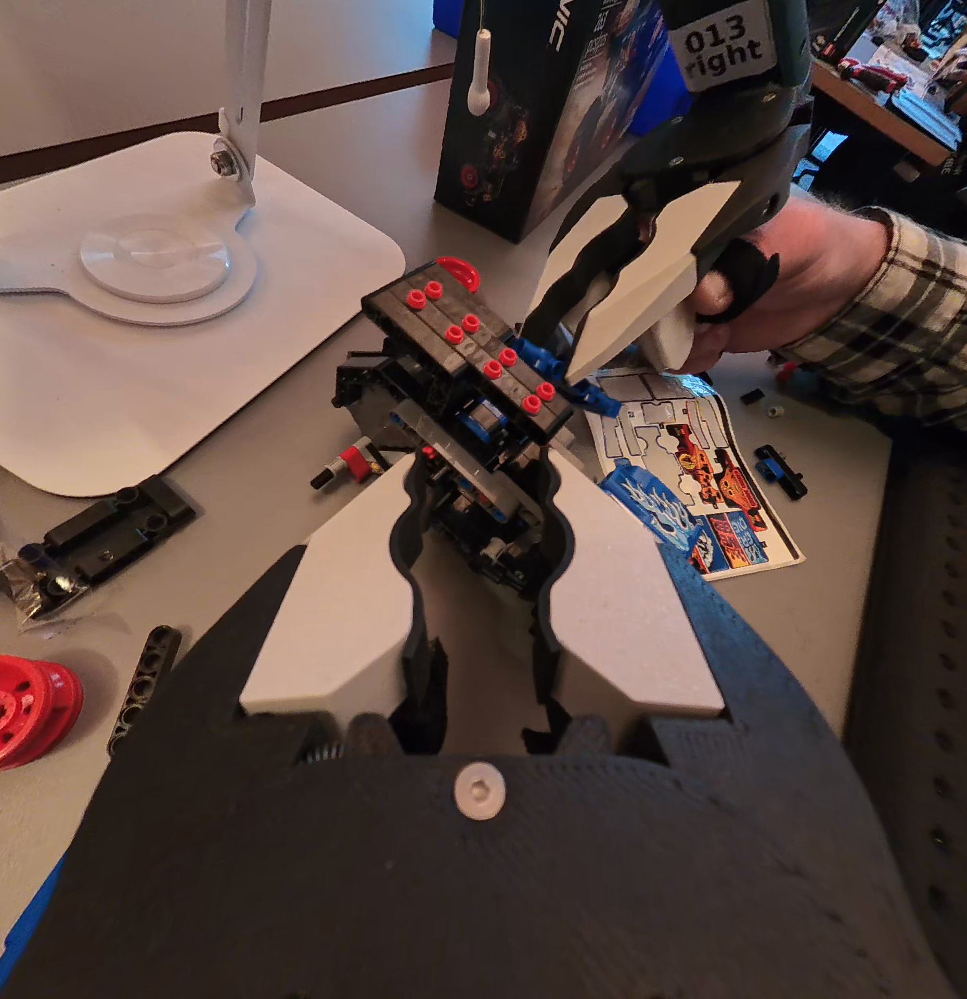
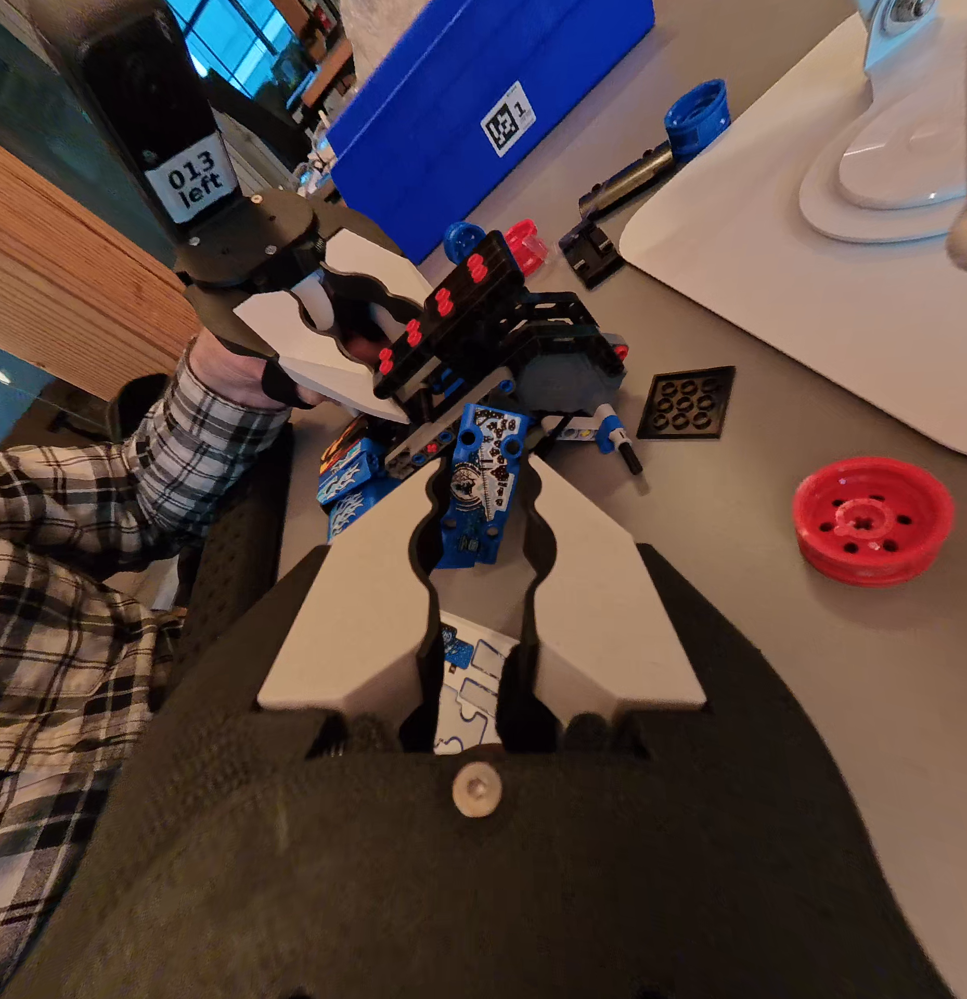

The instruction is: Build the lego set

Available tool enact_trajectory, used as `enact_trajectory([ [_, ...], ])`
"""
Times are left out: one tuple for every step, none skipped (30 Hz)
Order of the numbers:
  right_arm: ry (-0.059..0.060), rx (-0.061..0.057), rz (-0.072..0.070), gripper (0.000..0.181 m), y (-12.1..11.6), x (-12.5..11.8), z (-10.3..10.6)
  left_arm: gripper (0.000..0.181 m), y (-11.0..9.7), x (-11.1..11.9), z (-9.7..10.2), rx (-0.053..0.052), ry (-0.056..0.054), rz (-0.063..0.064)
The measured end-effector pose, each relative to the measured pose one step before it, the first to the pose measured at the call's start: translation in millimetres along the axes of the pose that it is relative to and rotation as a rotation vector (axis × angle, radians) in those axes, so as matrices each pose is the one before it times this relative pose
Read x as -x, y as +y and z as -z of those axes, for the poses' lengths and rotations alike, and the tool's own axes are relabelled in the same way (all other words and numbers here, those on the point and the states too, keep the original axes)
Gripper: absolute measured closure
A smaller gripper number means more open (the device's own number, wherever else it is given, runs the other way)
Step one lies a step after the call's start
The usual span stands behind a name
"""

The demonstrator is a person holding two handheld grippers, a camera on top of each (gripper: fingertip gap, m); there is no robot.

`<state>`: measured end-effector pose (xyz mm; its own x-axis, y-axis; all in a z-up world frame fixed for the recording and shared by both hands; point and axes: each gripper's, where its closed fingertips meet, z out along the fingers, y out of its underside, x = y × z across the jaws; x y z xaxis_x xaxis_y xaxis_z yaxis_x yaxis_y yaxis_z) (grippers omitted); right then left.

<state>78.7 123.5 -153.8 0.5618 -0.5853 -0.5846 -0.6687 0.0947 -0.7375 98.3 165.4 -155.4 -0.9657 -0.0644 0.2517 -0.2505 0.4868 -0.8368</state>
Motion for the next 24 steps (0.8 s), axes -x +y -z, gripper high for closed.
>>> enact_trajectory([
  [-0.0061,-0.0049,-0.0013,0.158,-0.06,0.64,-0.23,0.142,-0.07,0.06,-0.15,-0.0004,0.0006,0.0009],
  [-0.0058,0.0059,-0.0016,0.158,1.86,0.69,-1.97,0.142,-0.08,-0.05,-0.10,-0.0002,0.0001,0.0004],
  [-0.0048,0.0053,0.0024,0.158,1.74,1.17,-2.84,0.142,0.02,0.02,0.07,-0.0002,-0.0003,0.0003],
  [0.0030,0.0019,0.0019,0.158,0.77,0.12,-2.04,0.142,0.02,0.05,0.00,-0.0006,0.0000,0.0011],
  [0.0059,0.0040,0.0054,0.158,0.45,-0.62,-0.67,0.142,0.04,0.02,-0.09,-0.0005,-0.0006,0.0000],
  [0.0076,0.0012,0.0112,0.158,-0.19,-0.40,0.10,0.142,-0.09,-0.06,-0.05,0.0000,-0.0011,-0.0003],
  [0.0089,0.0051,0.0127,0.158,0.31,-0.12,-0.05,0.142,-0.13,0.02,-0.32,-0.0012,-0.0014,0.0000],
  [0.0063,0.0045,0.0089,0.158,0.22,-0.18,-0.09,0.142,-0.18,-0.13,-0.21,-0.0015,-0.0011,-0.0002],
  [0.0029,0.0038,0.0038,0.158,0.36,-0.21,-0.26,0.142,0.01,-0.03,-0.17,-0.0004,-0.0005,0.0003],
  [0.0046,0.0012,0.0052,0.158,0.05,-0.31,-0.39,0.142,-0.05,0.05,-0.09,-0.0008,0.0002,0.0007],
  [0.0074,0.0034,0.0113,0.158,0.41,-0.24,-0.56,0.142,0.00,-0.09,-0.09,-0.0006,0.0002,0.0012],
  [0.0076,0.0027,0.0096,0.159,0.08,-0.21,-0.66,0.142,0.07,-0.07,0.06,-0.0002,-0.0005,-0.0005],
  [0.0073,0.0025,0.0072,0.159,-0.01,-0.29,-0.63,0.142,0.02,-0.08,-0.09,0.0001,-0.0005,-0.0007],
  [0.0079,0.0045,0.0089,0.159,0.18,-0.25,-0.68,0.142,0.08,-0.12,0.00,0.0002,-0.0003,-0.0005],
  [0.0093,0.0026,0.0106,0.159,-0.22,-0.32,-0.34,0.142,-0.01,0.06,-0.02,0.0005,-0.0015,-0.0010],
  [0.0102,0.0029,0.0095,0.159,-0.22,-0.32,-0.13,0.142,0.00,-0.06,-0.03,0.0004,-0.0012,-0.0013],
  [0.0107,0.0044,0.0109,0.159,-0.18,-0.26,-0.07,0.142,-0.11,0.00,0.02,-0.0003,-0.0007,-0.0003],
  [0.0090,0.0048,0.0087,0.159,-0.12,-0.21,-0.06,0.142,0.03,0.04,-0.08,-0.0004,0.0000,-0.0001],
  [0.0081,0.0042,0.0055,0.159,-0.13,-0.05,0.02,0.142,0.02,0.01,0.07,-0.0002,-0.0003,0.0005],
  [0.0109,0.0038,0.0070,0.159,-0.20,-0.28,-0.28,0.143,-0.05,0.23,0.05,0.0001,-0.0021,-0.0008],
  [0.0138,0.0048,0.0096,0.159,-0.07,-0.33,-0.24,0.143,-0.15,0.00,-0.07,0.0003,-0.0022,-0.0006],
  [0.0189,0.0063,0.0199,0.159,-0.03,-0.38,0.00,0.143,-0.02,-0.09,-0.03,0.0003,-0.0016,-0.0002],
  [0.0181,0.0046,0.0173,0.159,-0.13,-0.41,-0.10,0.143,0.05,0.26,0.09,0.0000,-0.0018,0.0000],
  [0.0112,0.0001,0.0103,0.160,-0.15,-0.38,-0.46,0.143,0.00,0.14,-0.02,-0.0002,-0.0016,-0.0002],
])
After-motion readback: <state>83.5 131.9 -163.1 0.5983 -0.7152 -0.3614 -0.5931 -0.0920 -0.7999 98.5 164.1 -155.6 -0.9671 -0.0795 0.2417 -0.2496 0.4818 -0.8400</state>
